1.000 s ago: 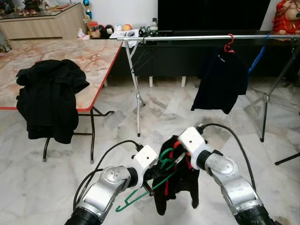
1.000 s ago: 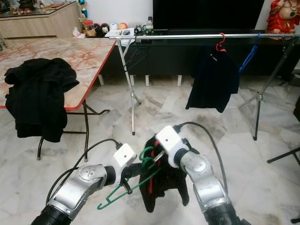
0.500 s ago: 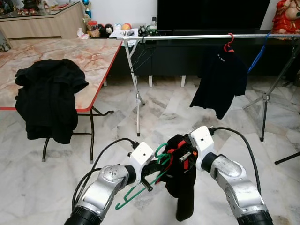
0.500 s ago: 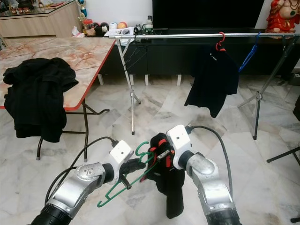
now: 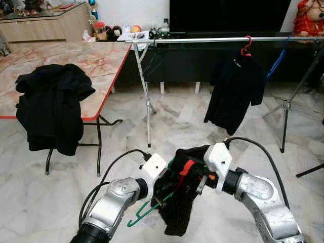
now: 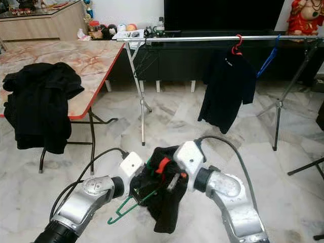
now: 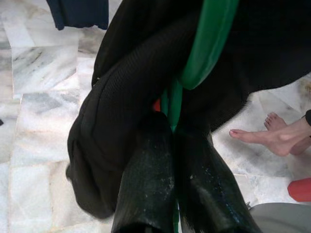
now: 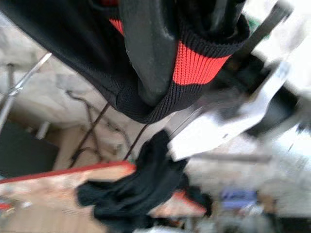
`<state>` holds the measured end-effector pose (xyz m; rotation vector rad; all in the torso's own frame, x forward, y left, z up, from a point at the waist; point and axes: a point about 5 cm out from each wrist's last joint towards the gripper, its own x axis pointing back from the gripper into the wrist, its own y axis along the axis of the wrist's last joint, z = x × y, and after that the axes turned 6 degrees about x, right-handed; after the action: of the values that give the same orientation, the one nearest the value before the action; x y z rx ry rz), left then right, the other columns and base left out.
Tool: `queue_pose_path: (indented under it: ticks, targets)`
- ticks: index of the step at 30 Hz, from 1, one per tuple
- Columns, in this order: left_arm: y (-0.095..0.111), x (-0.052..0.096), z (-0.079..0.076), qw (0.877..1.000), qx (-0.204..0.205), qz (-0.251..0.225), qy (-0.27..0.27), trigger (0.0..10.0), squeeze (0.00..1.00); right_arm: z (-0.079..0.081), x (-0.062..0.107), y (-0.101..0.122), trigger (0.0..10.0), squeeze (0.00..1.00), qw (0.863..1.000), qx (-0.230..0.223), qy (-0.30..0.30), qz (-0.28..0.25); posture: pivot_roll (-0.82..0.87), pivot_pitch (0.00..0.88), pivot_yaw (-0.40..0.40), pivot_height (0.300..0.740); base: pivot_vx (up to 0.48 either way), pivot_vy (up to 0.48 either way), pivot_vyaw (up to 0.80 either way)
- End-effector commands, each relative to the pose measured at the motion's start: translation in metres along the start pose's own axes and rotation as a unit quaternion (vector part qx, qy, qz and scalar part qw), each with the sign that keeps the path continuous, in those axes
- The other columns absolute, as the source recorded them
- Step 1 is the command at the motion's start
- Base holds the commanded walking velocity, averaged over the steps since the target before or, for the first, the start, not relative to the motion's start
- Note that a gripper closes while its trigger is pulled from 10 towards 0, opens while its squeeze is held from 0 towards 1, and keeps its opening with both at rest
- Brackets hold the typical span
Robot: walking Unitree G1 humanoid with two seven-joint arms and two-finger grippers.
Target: Hang hanger
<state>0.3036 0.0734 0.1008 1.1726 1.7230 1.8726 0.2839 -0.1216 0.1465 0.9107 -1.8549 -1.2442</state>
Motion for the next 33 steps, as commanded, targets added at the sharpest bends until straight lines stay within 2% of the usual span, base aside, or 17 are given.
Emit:
queue_pose_path:
  ticks: [1, 6, 10, 13, 14, 15, 16, 22, 26, 33]
  targets:
    - [-0.001, 0.000, 0.001, 1.000, -0.002, 0.001, -0.001, 10.0, 0.00, 0.008, -0.004, -0.008, 10.0, 0.00, 0.999, 0.028, 0.025, 0.036, 0.10, 0.067, 0.056, 0.740, 0.000, 0.000, 0.00]
    - [-0.001, 0.000, 0.001, 1.000, -0.003, 0.001, -0.002, 10.0, 0.00, -0.003, 0.000, -0.024, 10.0, 0.00, 0.996, 0.025, -0.018, 0.081, 0.10, 0.063, 0.057, 0.740, 0.000, 0.000, 0.00]
    - [-0.001, 0.000, 0.001, 1.000, -0.003, 0.000, -0.003, 10.0, 0.00, -0.012, 0.002, -0.029, 10.0, 0.00, 0.993, 0.020, -0.053, 0.100, 0.10, 0.063, 0.057, 0.740, 0.000, 0.000, 0.00]
    - [0.000, 0.000, 0.000, 1.000, -0.006, -0.007, -0.007, 10.0, 0.00, -0.012, 0.003, -0.028, 10.0, 0.00, 0.994, 0.018, -0.053, 0.097, 0.10, 0.064, 0.058, 0.740, 0.000, 0.000, 0.00]
    - [0.001, 0.000, -0.001, 1.000, -0.007, -0.013, -0.010, 10.0, 0.00, -0.012, 0.002, -0.028, 10.0, 0.82, 0.994, 0.018, -0.054, 0.095, 0.10, 0.064, 0.057, 0.740, 0.000, 0.000, 0.00]
    - [0.001, 0.000, -0.001, 1.000, -0.007, -0.013, -0.010, 10.0, 0.00, -0.012, 0.002, -0.028, 10.0, 0.82, 0.994, 0.018, -0.054, 0.095, 0.10, 0.064, 0.057, 0.740, 0.000, 0.000, 0.00]
    - [0.004, 0.000, -0.003, 1.000, -0.007, -0.025, -0.017, 10.0, 0.00, -0.012, 0.002, -0.027, 10.0, 1.00, 0.994, 0.017, -0.055, 0.091, 0.10, 0.064, 0.057, 0.740, 0.000, 0.000, 0.00]
    - [0.009, 0.001, -0.007, 0.998, 0.000, -0.055, -0.035, 10.0, 0.00, -0.014, 0.002, -0.025, 10.0, 1.00, 0.994, 0.019, -0.063, 0.086, 0.10, 0.069, 0.056, 0.740, 0.000, 0.000, 0.00]
    - [0.006, 0.002, -0.005, 0.998, -0.004, -0.052, -0.030, 10.0, 0.00, -0.015, 0.004, -0.022, 10.0, 1.00, 0.995, 0.021, -0.063, 0.080, 0.09, 0.070, 0.054, 0.740, 0.000, 0.000, 0.00]
    - [0.005, 0.002, -0.003, 0.998, -0.004, -0.052, -0.023, 10.0, 0.00, -0.015, 0.007, -0.027, 10.0, 1.00, 0.993, 0.027, -0.060, 0.101, 0.09, 0.073, 0.053, 0.740, 0.000, 0.000, 0.00]
